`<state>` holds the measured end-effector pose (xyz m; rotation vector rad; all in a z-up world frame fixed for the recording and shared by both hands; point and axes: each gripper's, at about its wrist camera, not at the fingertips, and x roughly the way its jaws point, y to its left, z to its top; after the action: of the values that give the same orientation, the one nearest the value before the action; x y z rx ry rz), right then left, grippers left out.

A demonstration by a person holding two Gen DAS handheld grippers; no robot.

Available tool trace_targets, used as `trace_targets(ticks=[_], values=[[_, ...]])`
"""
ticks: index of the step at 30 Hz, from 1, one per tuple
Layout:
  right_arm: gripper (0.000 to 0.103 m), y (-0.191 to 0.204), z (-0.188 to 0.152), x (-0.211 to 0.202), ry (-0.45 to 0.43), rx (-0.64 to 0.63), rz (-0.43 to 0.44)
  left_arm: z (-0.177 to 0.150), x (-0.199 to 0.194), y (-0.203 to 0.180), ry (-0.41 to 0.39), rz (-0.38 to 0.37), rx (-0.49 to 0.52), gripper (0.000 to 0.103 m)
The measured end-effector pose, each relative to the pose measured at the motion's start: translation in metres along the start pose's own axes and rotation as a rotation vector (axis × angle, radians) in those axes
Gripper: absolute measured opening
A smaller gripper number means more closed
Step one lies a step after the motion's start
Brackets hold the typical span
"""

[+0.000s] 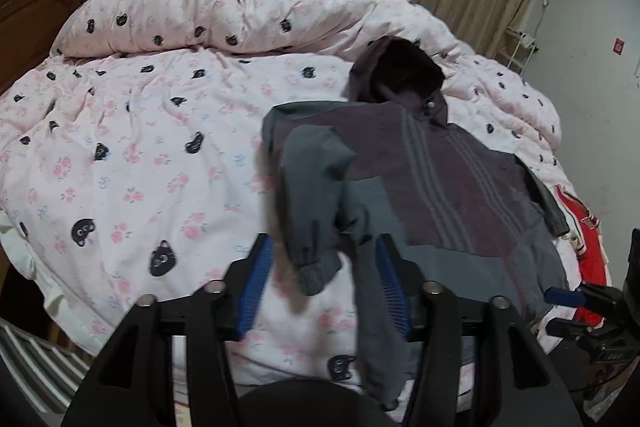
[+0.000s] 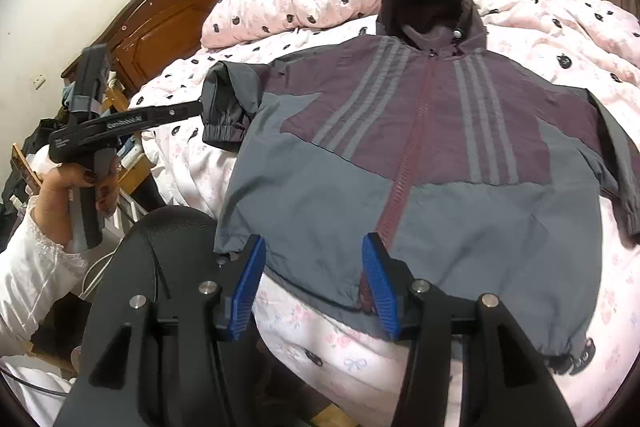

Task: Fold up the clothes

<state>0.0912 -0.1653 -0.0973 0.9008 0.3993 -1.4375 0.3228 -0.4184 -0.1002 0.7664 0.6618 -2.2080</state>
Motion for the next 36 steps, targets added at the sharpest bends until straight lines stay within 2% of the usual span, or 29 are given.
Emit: trace_targets(ticks=[4, 13, 14, 15, 16, 20, 29, 32, 36], values=[[0.052, -0.005, -0.008, -0.002, 0.011, 0.031, -0.001, -0.004, 0.015, -0.003, 0.021, 0.023, 0.007, 0.055], [0.052, 0.007, -0.012, -0.003, 0.023, 0.018, 0.017, -0.009, 0.058, 0.014, 0.066, 0.147, -0.001, 0.054], [0.052, 0.009, -0.011, -0.002, 0.023, 0.014, 0.019, -0.008, 0.061, 0.015, 0.070, 0.158, 0.001, 0.051], [0.052, 0.011, -0.010, -0.003, 0.023, 0.010, 0.021, -0.007, 0.062, 0.016, 0.083, 0.165, 0.003, 0.027], [0.052, 0.013, -0.010, -0.003, 0.023, 0.006, 0.022, -0.005, 0.059, 0.017, 0.079, 0.171, 0.003, 0.009], [0.052, 0.018, -0.010, -0.004, 0.024, -0.005, 0.022, 0.003, 0.048, 0.021, 0.053, 0.206, 0.012, 0.009], [0.052, 0.009, -0.011, 0.001, 0.028, 0.040, 0.018, 0.032, 0.004, 0.023, -0.118, 0.448, 0.190, 0.009], [0.052, 0.006, -0.011, 0.002, 0.031, 0.048, 0.018, 0.037, -0.003, 0.023, -0.158, 0.526, 0.267, 0.009], [0.052, 0.004, -0.012, 0.003, 0.037, 0.048, 0.016, 0.033, -0.002, 0.012, -0.212, 0.656, 0.452, 0.009]])
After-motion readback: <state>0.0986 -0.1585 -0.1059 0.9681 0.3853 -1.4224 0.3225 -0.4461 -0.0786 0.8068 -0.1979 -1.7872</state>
